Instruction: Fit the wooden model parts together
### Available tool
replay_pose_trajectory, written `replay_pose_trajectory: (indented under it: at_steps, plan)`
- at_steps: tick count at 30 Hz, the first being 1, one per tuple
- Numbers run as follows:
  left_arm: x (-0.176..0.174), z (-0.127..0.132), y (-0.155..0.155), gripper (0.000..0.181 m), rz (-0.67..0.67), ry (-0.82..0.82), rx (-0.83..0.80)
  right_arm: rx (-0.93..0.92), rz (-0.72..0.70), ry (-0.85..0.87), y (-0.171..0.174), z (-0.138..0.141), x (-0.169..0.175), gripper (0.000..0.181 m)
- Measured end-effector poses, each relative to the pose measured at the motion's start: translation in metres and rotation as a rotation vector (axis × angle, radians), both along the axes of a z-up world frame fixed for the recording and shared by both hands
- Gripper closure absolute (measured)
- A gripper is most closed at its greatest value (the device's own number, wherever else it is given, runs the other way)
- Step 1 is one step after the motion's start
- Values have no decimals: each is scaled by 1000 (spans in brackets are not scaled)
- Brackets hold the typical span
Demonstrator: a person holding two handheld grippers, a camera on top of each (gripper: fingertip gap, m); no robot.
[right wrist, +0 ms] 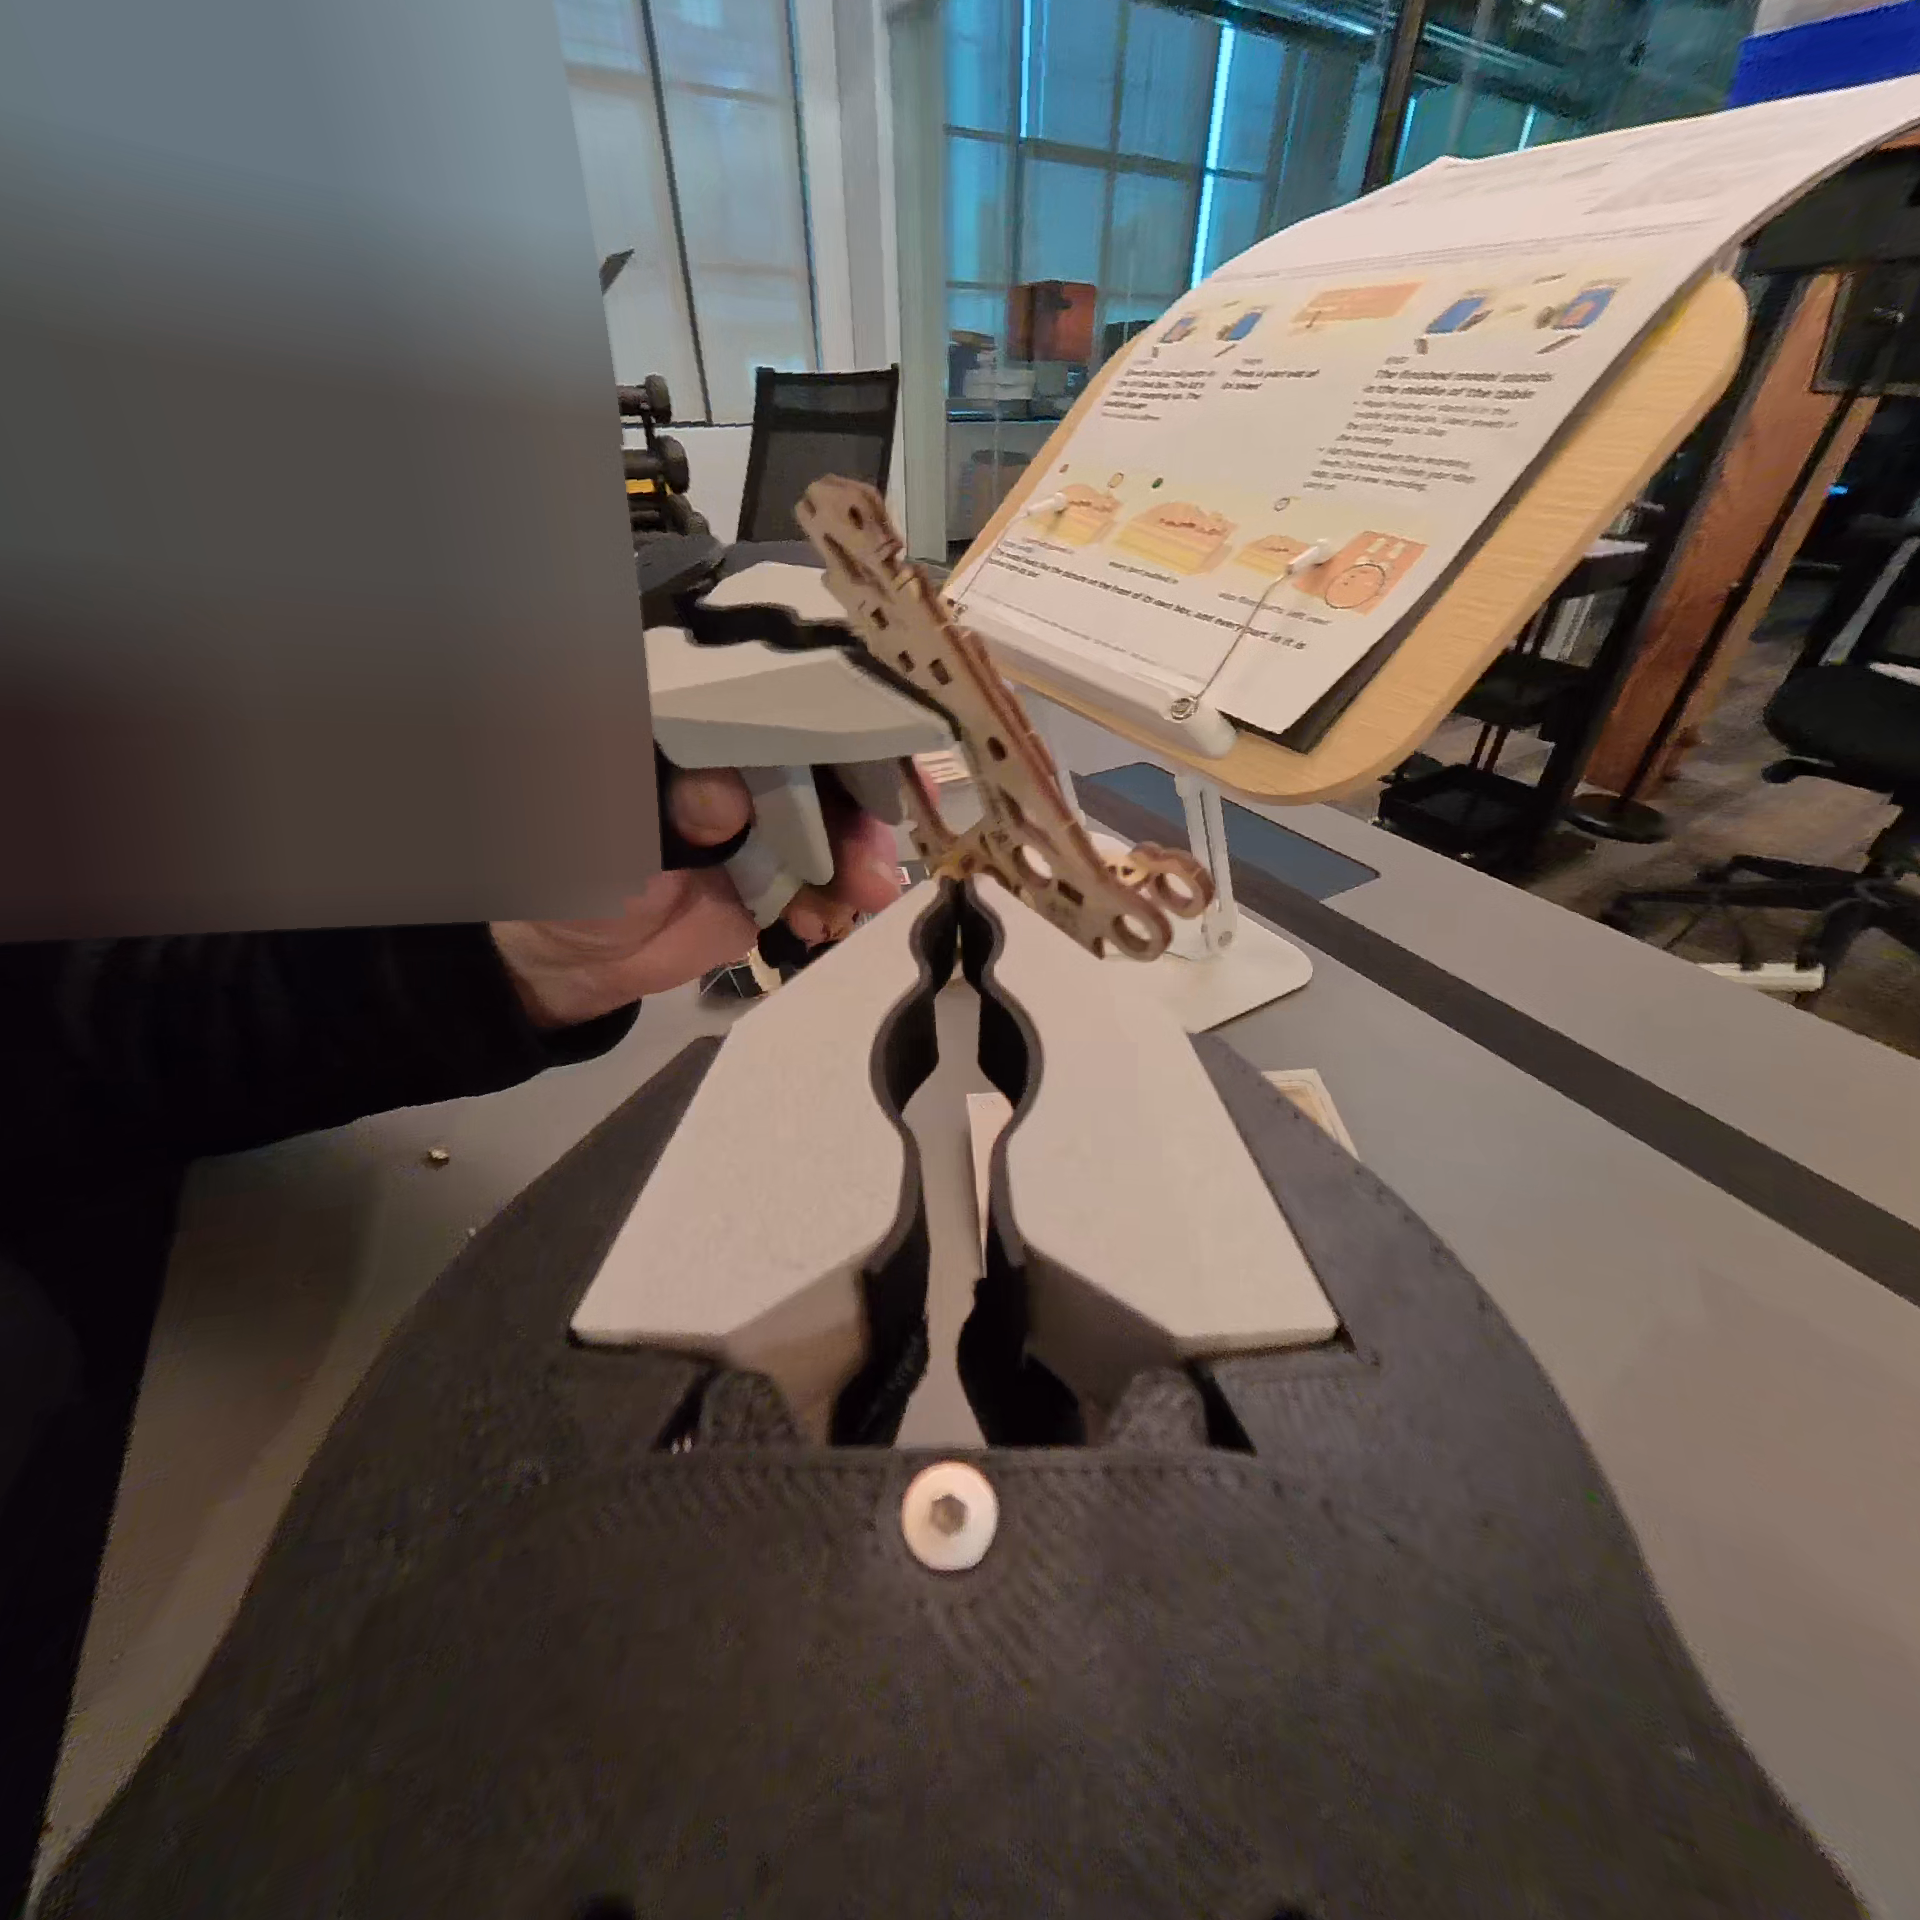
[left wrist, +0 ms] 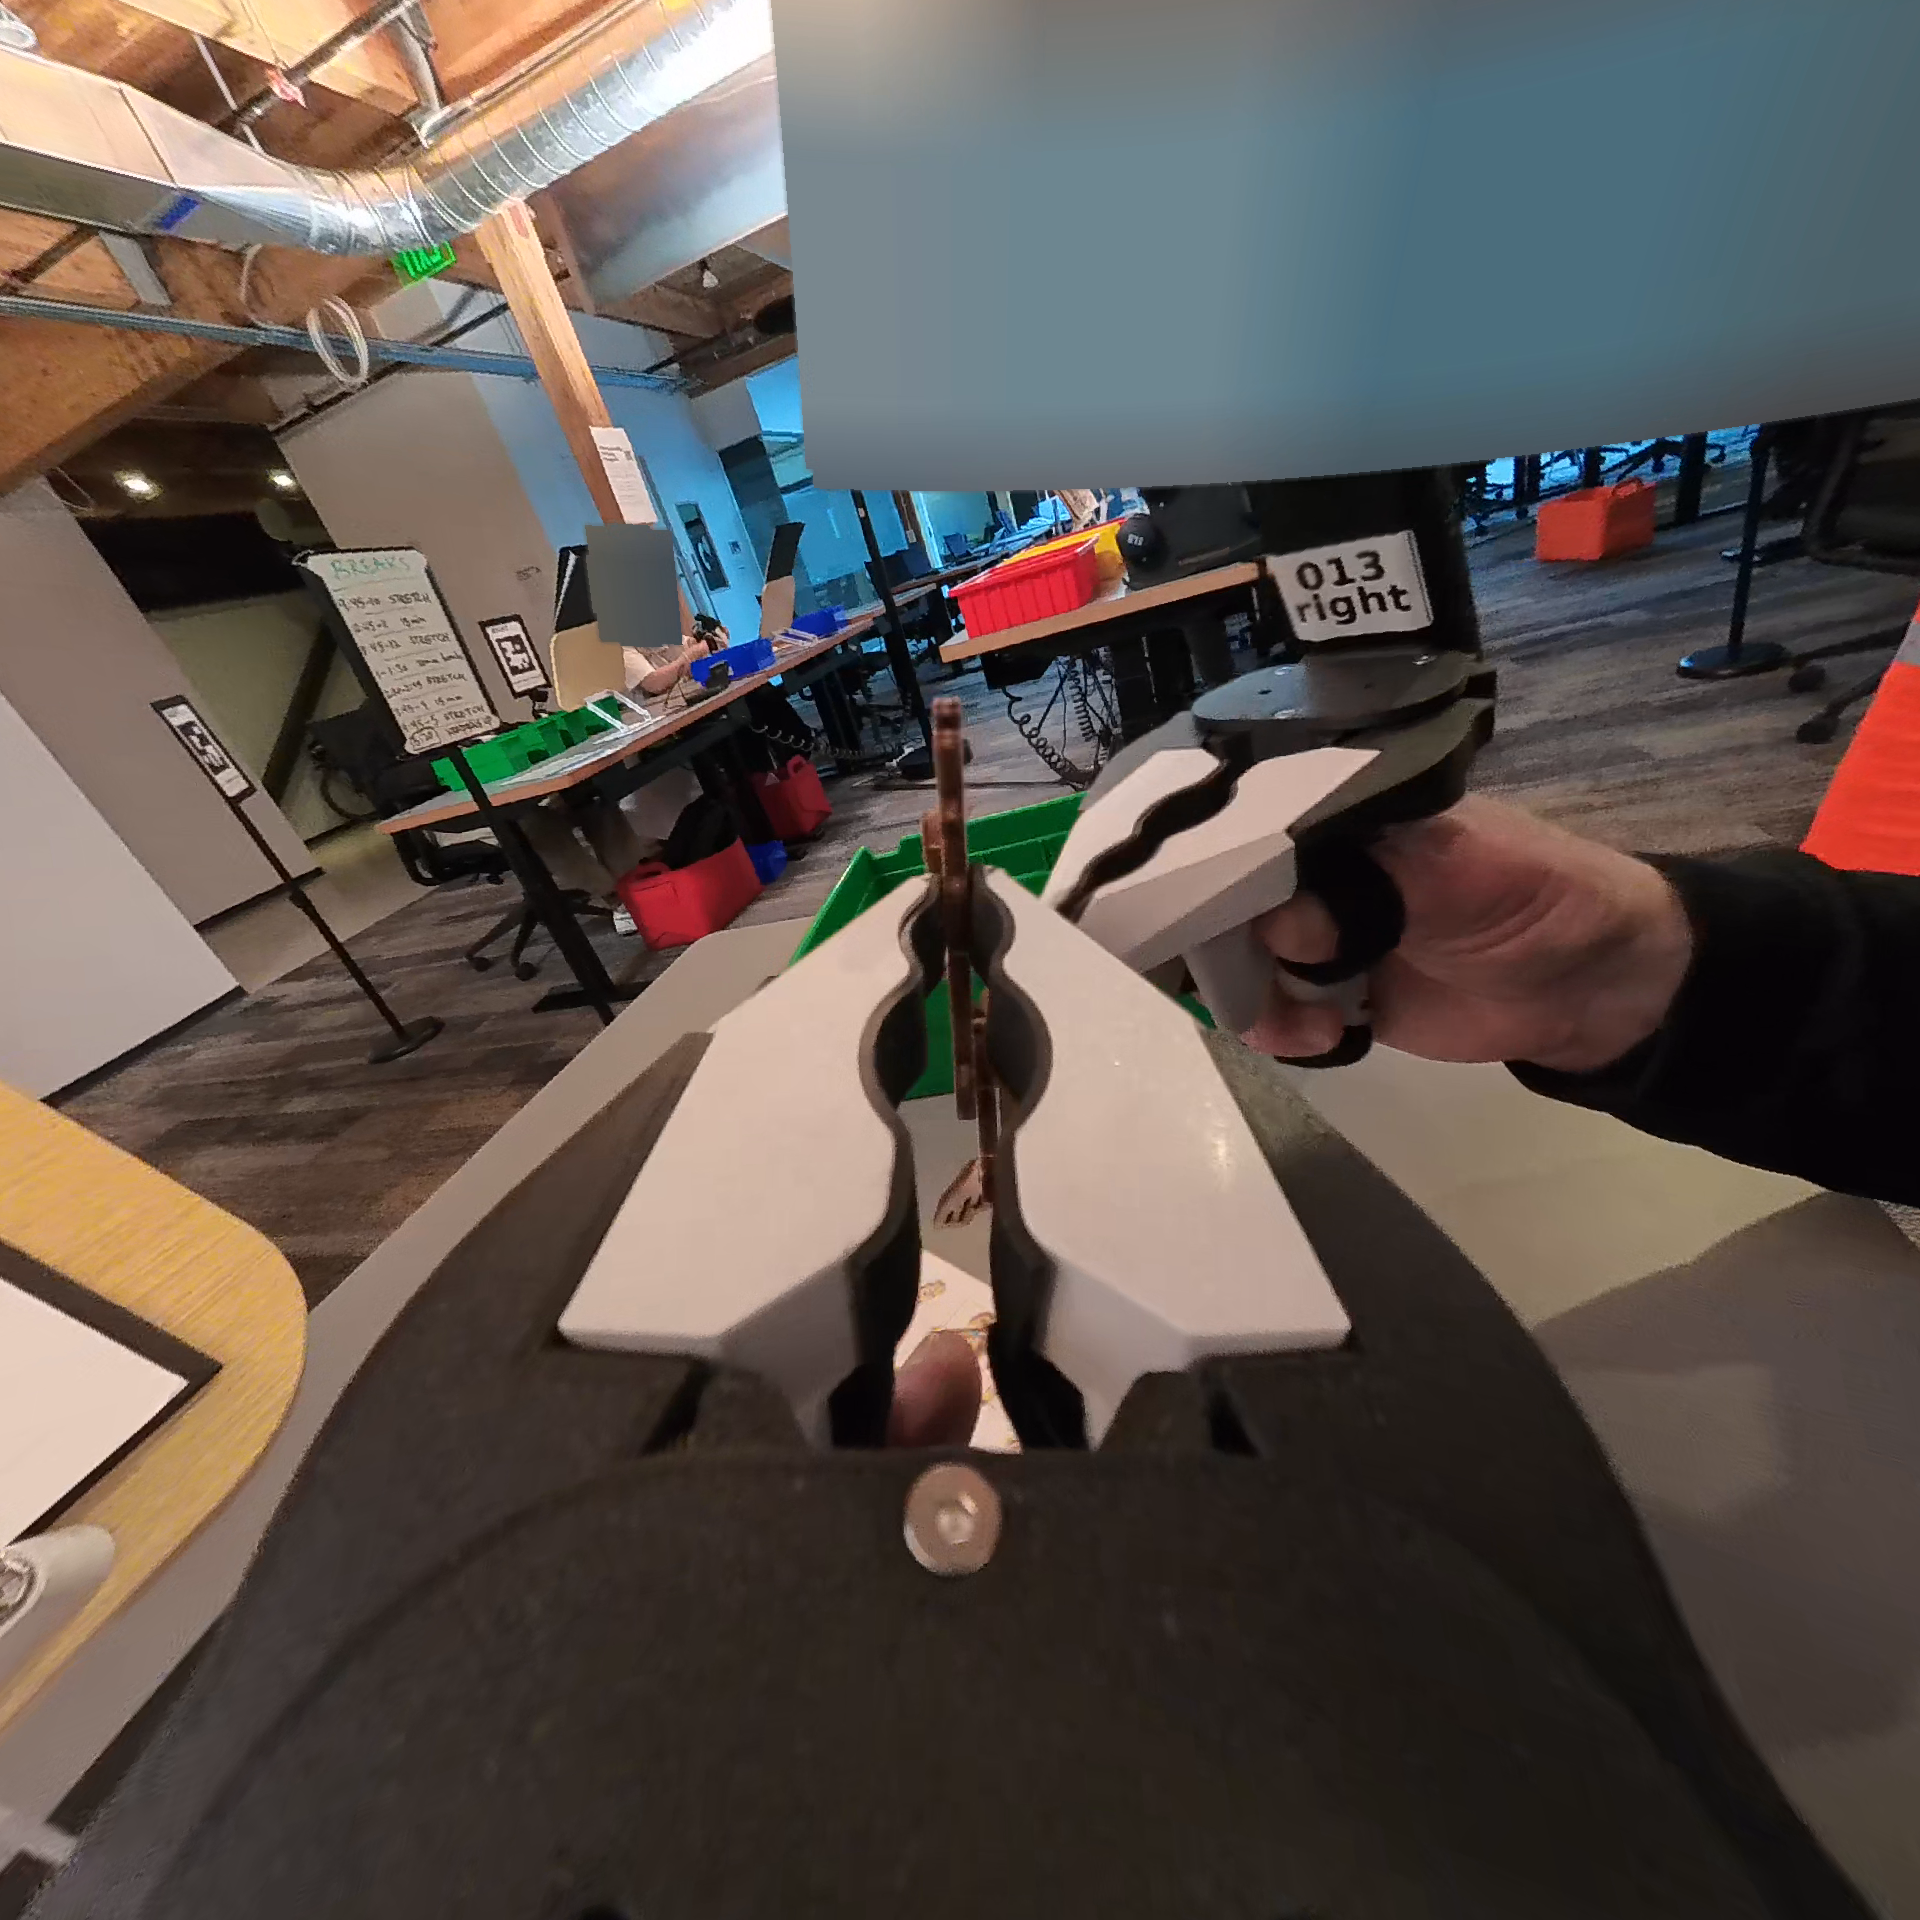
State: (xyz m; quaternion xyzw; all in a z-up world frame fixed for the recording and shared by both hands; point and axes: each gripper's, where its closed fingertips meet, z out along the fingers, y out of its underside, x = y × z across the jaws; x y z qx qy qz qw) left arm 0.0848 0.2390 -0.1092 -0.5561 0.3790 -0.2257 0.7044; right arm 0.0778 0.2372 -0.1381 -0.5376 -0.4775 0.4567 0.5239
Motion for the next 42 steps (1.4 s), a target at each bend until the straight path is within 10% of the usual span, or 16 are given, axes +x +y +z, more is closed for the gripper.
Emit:
replay_pose_trajectory:
  at_steps: [42]
  plan:
    - [7, 10, -2, 181, -62, -150, -33, -164, 79, 231, -1, 11, 5, 181]
